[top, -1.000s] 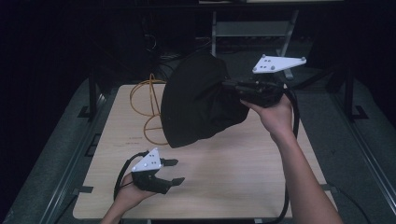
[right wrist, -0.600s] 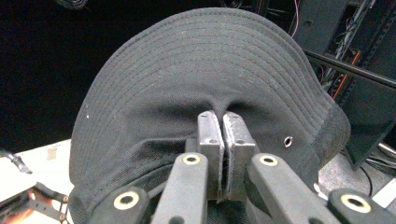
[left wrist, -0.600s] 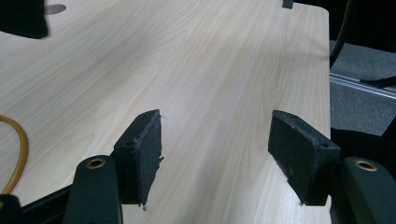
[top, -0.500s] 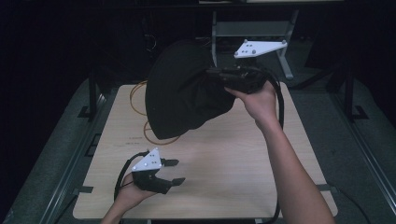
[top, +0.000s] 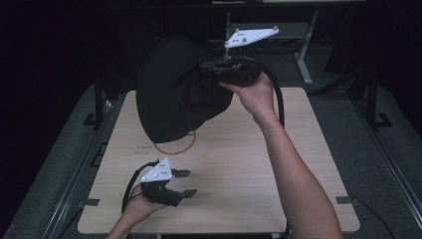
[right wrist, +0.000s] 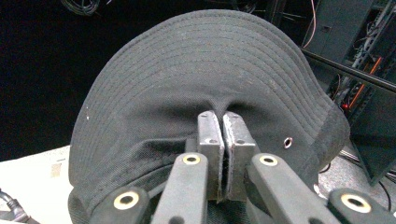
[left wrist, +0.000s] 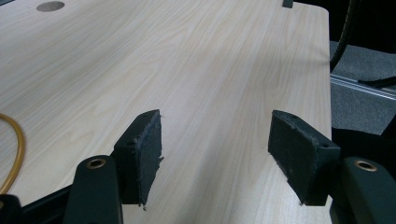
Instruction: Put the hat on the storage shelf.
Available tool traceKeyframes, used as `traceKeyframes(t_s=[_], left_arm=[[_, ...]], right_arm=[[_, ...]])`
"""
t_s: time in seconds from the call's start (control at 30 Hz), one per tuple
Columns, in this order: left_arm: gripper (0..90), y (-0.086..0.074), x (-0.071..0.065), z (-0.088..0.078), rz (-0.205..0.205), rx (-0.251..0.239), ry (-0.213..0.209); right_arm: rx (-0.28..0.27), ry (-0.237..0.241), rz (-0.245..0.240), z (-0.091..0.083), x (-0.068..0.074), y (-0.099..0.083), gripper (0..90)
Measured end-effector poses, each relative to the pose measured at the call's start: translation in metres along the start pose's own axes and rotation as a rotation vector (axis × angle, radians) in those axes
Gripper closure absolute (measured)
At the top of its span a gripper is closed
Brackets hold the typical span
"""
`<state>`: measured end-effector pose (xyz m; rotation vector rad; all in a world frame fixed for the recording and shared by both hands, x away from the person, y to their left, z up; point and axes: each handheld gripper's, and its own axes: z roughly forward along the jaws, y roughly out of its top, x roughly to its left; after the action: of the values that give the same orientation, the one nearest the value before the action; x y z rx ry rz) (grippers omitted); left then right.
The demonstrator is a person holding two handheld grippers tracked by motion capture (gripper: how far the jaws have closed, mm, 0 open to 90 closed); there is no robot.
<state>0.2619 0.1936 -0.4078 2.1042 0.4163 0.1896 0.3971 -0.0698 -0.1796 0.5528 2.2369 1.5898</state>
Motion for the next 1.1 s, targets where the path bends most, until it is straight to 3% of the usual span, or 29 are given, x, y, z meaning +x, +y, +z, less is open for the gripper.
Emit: traceKeyframes(t_s=[0.53,1.1], left_arm=[[34.5,0.000,0.004,-0.003,-0.004,-0.007,0.005],[34.5,0.001,0.006,-0.002,-0.019,-0.024,-0.004]], right_arm=[[0.050,0.016,-0.005,0.033,-0.004,0.023,87.1],[0.094,0.040,-0.007,0.081,-0.010,0.047,87.1]])
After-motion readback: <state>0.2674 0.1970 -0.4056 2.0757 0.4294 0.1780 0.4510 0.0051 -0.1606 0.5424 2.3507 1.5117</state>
